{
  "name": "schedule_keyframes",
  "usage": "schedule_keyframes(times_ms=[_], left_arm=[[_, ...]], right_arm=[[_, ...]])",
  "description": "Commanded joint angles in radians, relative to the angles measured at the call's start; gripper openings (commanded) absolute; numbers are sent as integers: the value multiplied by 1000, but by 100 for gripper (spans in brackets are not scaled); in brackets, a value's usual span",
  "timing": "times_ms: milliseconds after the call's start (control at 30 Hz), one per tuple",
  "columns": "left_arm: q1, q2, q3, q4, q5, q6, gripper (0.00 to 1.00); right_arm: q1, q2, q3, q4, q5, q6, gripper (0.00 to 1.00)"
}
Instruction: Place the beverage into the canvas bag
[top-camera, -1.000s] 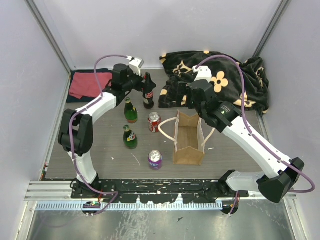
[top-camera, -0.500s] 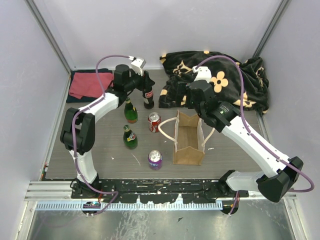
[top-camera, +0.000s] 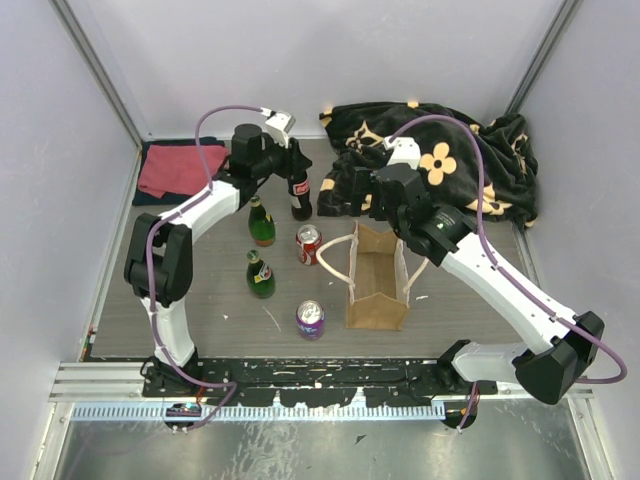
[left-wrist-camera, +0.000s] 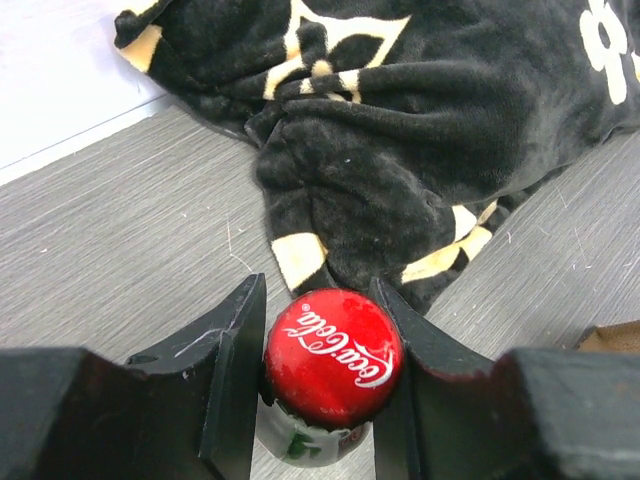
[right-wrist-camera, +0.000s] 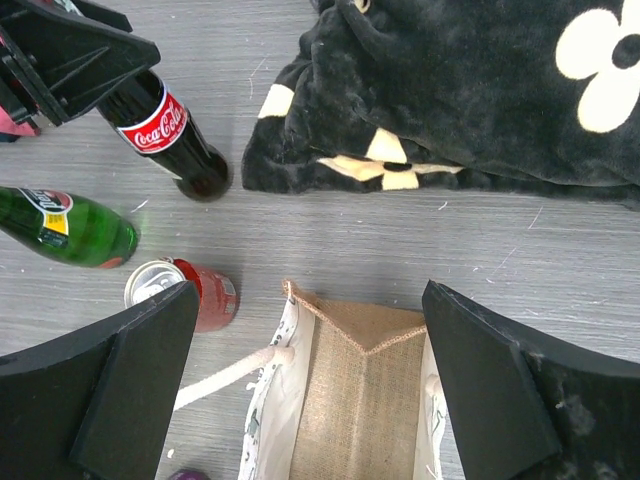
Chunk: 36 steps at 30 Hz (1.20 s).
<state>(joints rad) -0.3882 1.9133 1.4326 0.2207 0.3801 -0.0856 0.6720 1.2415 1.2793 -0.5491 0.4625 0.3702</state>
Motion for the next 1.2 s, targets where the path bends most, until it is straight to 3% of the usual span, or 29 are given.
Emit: schedule_keyframes(times_ms=[0, 567, 933, 1033, 1167], left_arm=[[-10, 6, 110, -12, -7, -3, 0], [-78, 10, 412, -164, -2, 116, 0], [-154, -151, 445, -292, 91, 89, 0], [-171, -185, 469, -321, 123, 46, 0], [-197, -216, 502, -340, 154, -12, 0]], right_arm=[[-3, -31, -4, 54, 15, 16, 100], [-4, -73, -41, 69, 48, 39, 100], [-25, -139, 13, 3, 327, 0, 100], [-106, -163, 5, -8, 238, -13, 100], [-292, -195, -34, -9, -7, -29, 100]])
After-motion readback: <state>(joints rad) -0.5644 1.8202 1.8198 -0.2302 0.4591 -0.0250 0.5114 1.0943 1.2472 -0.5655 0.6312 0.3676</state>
